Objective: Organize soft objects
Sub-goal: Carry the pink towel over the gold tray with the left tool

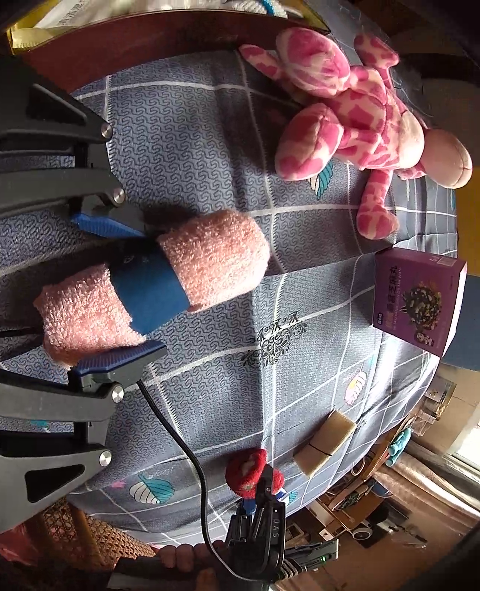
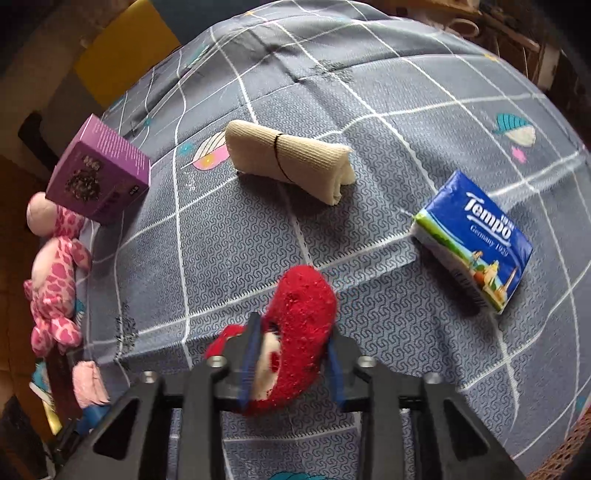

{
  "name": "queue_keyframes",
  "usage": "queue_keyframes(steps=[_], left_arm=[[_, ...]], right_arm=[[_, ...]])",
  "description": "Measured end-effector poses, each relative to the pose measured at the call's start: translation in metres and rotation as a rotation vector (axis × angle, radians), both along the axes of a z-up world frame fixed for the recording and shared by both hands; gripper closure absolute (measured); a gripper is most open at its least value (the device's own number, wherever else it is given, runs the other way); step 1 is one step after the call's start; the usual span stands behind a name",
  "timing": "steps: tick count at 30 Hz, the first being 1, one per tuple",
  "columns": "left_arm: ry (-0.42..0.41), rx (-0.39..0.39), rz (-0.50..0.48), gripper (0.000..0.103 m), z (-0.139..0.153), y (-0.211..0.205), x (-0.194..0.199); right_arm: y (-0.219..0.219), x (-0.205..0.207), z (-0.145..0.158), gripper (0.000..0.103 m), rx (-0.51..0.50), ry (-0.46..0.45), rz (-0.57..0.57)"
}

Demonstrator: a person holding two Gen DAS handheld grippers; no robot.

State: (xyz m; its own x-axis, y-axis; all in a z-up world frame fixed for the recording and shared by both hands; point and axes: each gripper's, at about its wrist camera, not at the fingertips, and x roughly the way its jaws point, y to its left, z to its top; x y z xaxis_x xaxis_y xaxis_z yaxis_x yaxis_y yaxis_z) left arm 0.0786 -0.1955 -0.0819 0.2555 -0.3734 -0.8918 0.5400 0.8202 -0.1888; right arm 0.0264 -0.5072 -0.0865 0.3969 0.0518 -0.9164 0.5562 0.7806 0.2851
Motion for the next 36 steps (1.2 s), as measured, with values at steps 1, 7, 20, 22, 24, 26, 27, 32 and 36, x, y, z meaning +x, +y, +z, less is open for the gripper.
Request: queue_keyframes(steps=[1, 7, 20, 22, 24, 26, 27, 32, 36], left_arm=[[-0.014, 0.0, 0.006, 0.056, 0.0, 0.002, -0.001], [-0.126, 0.045, -0.005, 0.057, 0.0, -0.001, -0.011], [-0.18, 0.103, 0.001, 0.053, -0.008, -0.009, -0.016], [-0.184, 0.104, 0.004, 0.053, -0.008, -0.01, -0.017], [-0.189, 0.104, 0.004, 0.053, -0.008, -0.01, -0.017], [-0.196, 0.1, 0.008, 0.053, -0.009, -0.009, -0.018], [-0.201, 0.101, 0.007, 0.053, -0.009, -0.009, -0.018], [-0.221, 0.095, 0.009, 0.054, -0.009, -0.009, -0.019], [-0.203, 0.053, 0.023, 0.057, -0.003, -0.003, -0.018]], right_arm=[[0.003, 0.002, 0.002, 0.085, -0.019, -0.003, 0.018], [0.0, 0.008, -0.008, 0.086, 0.013, 0.027, 0.024], [-0.002, 0.004, -0.012, 0.083, 0.043, 0.017, 0.01], [-0.001, 0.004, -0.012, 0.083, 0.042, 0.014, 0.01], [-0.001, 0.004, -0.012, 0.083, 0.043, 0.012, 0.014], [-0.001, 0.004, -0.012, 0.083, 0.041, 0.01, 0.016], [-0.001, 0.004, -0.012, 0.083, 0.039, 0.01, 0.018], [0.001, 0.004, -0.009, 0.083, 0.024, 0.013, 0.023], [0.004, 0.004, -0.003, 0.087, -0.004, -0.006, 0.027]])
